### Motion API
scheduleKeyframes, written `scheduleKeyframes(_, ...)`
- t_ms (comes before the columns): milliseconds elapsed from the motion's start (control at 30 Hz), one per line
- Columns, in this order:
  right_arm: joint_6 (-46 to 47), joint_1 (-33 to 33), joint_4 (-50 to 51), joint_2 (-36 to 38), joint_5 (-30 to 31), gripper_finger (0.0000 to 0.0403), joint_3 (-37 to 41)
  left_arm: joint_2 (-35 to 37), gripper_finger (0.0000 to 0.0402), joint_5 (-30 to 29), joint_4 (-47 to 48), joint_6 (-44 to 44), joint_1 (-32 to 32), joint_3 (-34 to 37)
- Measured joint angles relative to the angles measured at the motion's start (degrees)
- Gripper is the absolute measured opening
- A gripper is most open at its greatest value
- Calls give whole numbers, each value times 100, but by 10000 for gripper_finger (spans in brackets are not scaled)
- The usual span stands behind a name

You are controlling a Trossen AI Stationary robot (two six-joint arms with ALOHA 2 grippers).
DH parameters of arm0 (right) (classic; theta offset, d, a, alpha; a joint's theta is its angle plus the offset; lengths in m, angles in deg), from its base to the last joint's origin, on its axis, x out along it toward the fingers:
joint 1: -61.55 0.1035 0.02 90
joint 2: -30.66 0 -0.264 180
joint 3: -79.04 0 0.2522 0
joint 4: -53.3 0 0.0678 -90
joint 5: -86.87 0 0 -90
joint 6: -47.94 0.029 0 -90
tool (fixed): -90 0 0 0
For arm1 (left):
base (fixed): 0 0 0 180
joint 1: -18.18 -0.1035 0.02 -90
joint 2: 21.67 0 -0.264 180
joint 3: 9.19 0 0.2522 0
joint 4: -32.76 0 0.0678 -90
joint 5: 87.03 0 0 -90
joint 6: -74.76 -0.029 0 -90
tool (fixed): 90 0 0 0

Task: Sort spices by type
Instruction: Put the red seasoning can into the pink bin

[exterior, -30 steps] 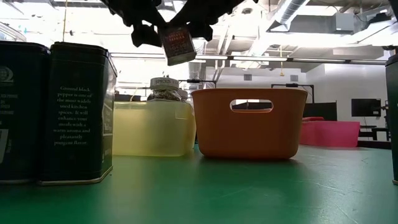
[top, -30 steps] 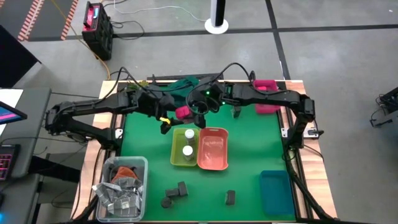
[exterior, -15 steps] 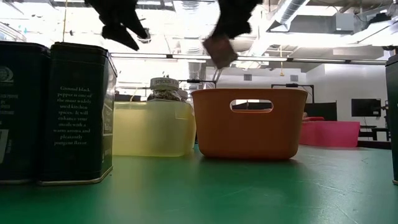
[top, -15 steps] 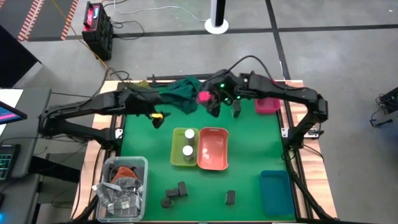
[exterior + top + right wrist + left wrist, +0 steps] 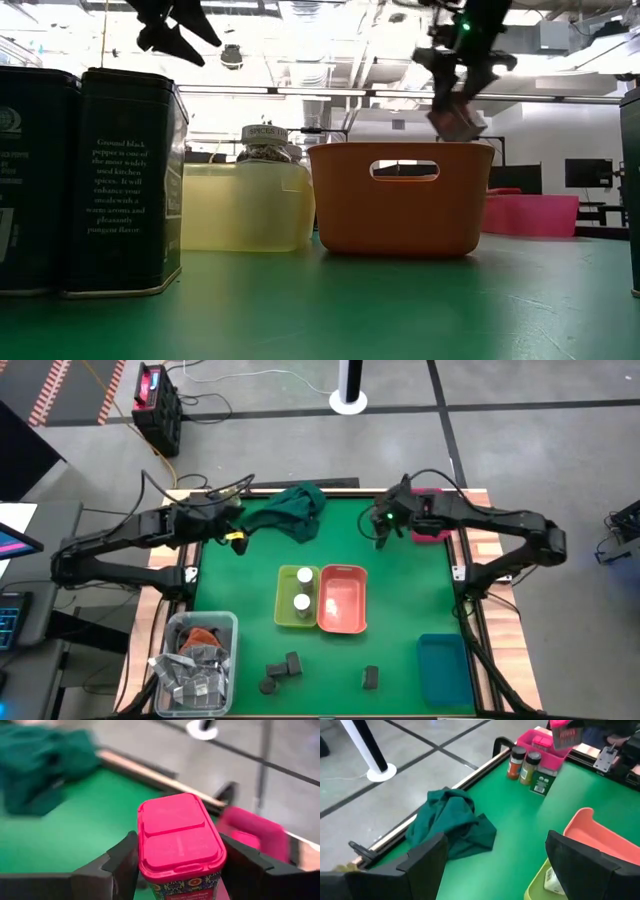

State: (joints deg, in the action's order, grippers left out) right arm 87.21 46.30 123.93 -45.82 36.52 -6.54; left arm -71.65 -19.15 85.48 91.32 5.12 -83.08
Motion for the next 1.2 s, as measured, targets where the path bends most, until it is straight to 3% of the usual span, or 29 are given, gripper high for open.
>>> scheduleKeyframes(267,1609,-303,204,395,1396,255,831,103,320,171,-445,221,2,290)
scheduleKeyframes(500,2091,-955,699,373,1736,255,1132,103,320,381,-595,200,2,292)
scheduleKeyframes(833,1843,-1765,643,370,1884,255,1617,103,320,382,-592,342,2,292)
scheduleKeyframes(1100,255,-2147,-946,362,1399,255,2080,103,320,382,-583,282,2,294)
scheduleKeyframes(1200,112,-2395,-1081,332,1310,255,2166,103,320,385,-583,290,2,294)
